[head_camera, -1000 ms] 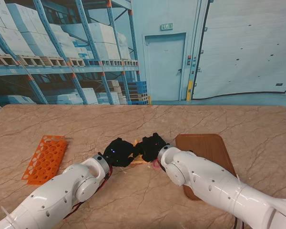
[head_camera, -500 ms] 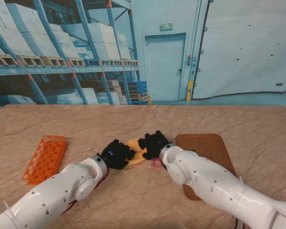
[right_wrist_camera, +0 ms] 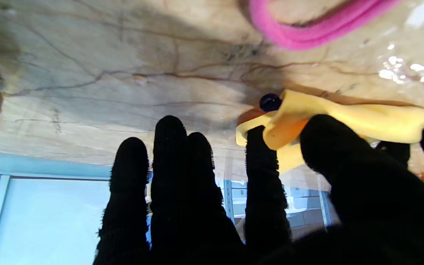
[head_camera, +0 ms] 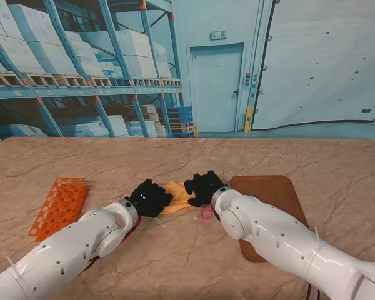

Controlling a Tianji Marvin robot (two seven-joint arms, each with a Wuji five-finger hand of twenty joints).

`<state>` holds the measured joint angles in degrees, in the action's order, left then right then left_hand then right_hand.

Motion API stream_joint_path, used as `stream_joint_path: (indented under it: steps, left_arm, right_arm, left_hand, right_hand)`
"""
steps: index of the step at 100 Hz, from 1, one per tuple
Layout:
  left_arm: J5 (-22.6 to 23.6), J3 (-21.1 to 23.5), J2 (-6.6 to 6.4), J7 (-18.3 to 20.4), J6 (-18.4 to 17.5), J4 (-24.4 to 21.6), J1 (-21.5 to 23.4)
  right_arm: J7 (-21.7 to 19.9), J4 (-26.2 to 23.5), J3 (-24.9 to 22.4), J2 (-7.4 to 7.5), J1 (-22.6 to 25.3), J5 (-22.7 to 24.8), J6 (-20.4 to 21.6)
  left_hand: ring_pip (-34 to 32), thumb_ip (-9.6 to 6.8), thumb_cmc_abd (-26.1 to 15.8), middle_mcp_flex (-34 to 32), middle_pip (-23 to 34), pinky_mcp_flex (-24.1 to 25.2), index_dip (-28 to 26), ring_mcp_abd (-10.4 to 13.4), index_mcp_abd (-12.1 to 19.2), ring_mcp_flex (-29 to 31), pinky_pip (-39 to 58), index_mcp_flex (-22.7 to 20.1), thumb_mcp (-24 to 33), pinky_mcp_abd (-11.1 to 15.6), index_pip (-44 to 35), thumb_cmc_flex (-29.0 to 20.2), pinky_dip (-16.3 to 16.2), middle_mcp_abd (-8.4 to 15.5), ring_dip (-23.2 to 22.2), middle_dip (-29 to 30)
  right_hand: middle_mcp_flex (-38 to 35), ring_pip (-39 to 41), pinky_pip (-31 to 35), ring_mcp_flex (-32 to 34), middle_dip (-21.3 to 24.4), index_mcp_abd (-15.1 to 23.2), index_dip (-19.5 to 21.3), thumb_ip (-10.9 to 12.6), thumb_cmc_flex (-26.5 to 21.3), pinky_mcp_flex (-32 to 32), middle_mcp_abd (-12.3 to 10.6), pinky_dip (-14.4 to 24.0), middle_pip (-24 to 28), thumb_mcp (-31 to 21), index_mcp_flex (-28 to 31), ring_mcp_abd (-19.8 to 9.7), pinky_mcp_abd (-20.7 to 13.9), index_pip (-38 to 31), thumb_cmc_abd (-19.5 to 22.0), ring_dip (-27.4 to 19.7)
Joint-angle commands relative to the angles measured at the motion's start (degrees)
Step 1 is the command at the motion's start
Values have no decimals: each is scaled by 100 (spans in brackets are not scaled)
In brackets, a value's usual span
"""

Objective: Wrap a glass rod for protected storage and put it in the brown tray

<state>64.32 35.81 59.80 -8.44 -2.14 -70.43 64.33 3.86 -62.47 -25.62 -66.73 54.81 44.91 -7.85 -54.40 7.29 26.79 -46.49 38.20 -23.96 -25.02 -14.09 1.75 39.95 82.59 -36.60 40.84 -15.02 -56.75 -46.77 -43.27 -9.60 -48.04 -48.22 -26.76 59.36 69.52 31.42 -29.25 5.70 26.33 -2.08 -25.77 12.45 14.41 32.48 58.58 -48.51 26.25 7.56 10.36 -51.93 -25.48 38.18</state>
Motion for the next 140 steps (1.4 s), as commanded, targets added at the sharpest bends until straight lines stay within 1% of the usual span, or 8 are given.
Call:
stream_joint_path:
  steps: [1,27,44,54,62,89,105,140]
  left_arm:
    - [18,-2,-36,73,28,-9,14]
    - [-92,-27,-20,231,87,-1,-23]
    - [-98,-24,-14,190,69,14,-33]
    - [-99,-12,-13,168,43,19,-32]
    - [-93,2,-12,136,22,22,-28]
    - [-88,27,-5,53,-21,31,-22]
    - [-74,53,-5,30,-41,22,-22]
    - [38,224,-22,-20,-73,-91,84]
  right_arm:
    - [-25,-26,-32,4,23,-30,-40]
    - [4,108,-54,-37,-7,-135,-94]
    - [85,282,73,-100,-94,-176,-148]
    - [121,317,85,-108,-95,-167,-188]
    - [167,289,16,-94,-49,-142,-187]
    - [334,187,-243,-74,49,-96,-69]
    - [377,178,-293,-71,62,-82,-44]
    - [479,342,-263,-141,10,-170,-154]
  left_hand:
    - [-4,117,-134,-183,-77,-8,83,-159,-137,80,51,-306,-38,-181,31,-257,-87,-19,63,28]
    - [7,121,-148,-326,-75,-11,145,-216,-204,142,55,-399,-40,-231,65,-280,-99,-52,81,18]
    - [8,119,-164,-322,-68,-25,136,-205,-166,141,60,-374,-55,-225,61,-267,-105,-44,85,14]
    - [7,115,-159,-312,-66,-25,133,-198,-142,142,58,-358,-62,-206,59,-255,-106,-37,86,17]
    - [5,113,-167,-303,-65,-25,131,-188,-137,139,59,-347,-65,-198,58,-239,-106,-31,86,22]
    - [6,110,-158,-308,-53,-27,130,-190,-137,142,56,-351,-58,-205,49,-238,-105,-38,91,36]
    - [8,113,-159,-302,-55,-22,134,-188,-152,138,52,-344,-50,-201,52,-252,-103,-46,94,41]
    - [11,114,-156,-305,-61,-33,137,-201,-145,147,57,-349,-55,-204,59,-243,-104,-39,98,51]
  right_hand:
    - [114,-35,1,-140,58,-23,-59,-186,1,-66,32,-53,-31,87,51,-28,-80,-103,165,-55]
    - [-92,-76,-22,-109,136,106,-377,-450,-583,-72,-47,-40,-128,492,-22,-31,-97,-553,502,-76]
    - [-164,-132,-20,12,149,165,-556,-468,-946,-56,-60,-29,-87,618,-138,-41,-105,-865,540,-111]
    - [-168,-141,-16,31,157,133,-600,-443,-808,-38,-56,-19,-74,575,-142,-37,-102,-882,472,-117]
    - [-167,-140,-18,30,170,87,-548,-365,-344,-19,-56,-7,-68,476,-55,-37,-89,-752,452,-118]
    - [-203,-140,-41,30,183,99,-438,-311,-156,-29,-67,-10,-83,526,-31,-37,-77,-704,523,-118]
    - [-186,-178,-91,18,206,0,-197,-111,177,-57,-42,-16,-132,490,41,-6,-39,-401,537,-131]
    - [-168,-173,-84,36,201,-1,-205,-214,-124,-33,-41,-4,-106,689,-154,-24,-60,-437,751,-127]
